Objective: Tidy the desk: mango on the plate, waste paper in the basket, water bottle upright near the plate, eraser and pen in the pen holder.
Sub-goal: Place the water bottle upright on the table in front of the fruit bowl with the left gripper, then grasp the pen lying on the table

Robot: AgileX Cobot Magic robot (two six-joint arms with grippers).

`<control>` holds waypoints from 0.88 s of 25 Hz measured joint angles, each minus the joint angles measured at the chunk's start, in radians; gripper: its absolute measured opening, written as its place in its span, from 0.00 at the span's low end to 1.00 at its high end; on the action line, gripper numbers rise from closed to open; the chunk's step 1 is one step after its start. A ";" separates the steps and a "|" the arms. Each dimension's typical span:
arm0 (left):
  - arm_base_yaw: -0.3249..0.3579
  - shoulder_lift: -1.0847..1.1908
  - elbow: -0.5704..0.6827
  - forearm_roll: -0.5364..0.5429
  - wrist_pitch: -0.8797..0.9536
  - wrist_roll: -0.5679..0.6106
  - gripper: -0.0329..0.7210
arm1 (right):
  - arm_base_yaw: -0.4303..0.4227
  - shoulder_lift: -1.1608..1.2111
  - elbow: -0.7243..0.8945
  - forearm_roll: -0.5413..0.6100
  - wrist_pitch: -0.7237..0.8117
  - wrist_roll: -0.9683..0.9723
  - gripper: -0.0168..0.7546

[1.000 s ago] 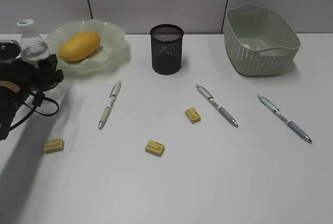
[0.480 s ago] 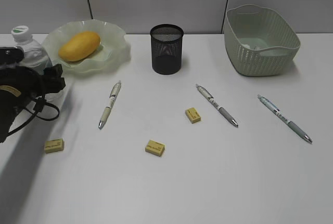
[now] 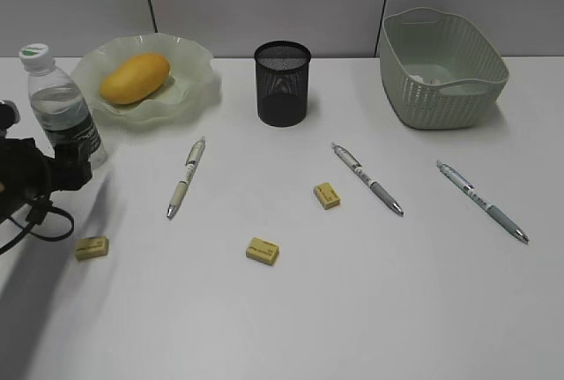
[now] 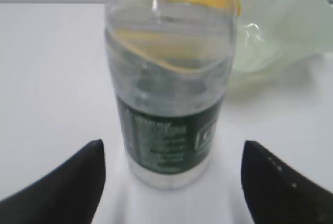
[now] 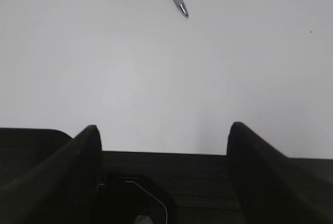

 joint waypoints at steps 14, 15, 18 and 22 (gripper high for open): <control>0.000 -0.641 0.025 0.111 0.861 0.000 0.84 | 0.000 0.000 0.000 0.000 -0.001 0.000 0.78; 0.000 -0.692 -0.008 0.110 0.995 0.000 0.83 | 0.000 0.000 0.000 0.000 -0.001 0.000 0.78; 0.000 -0.803 -0.111 0.098 1.355 0.000 0.82 | 0.000 0.000 0.000 0.000 -0.002 0.000 0.78; 0.000 -0.881 -0.237 0.028 1.768 0.000 0.80 | 0.000 0.000 0.000 0.000 -0.002 0.000 0.78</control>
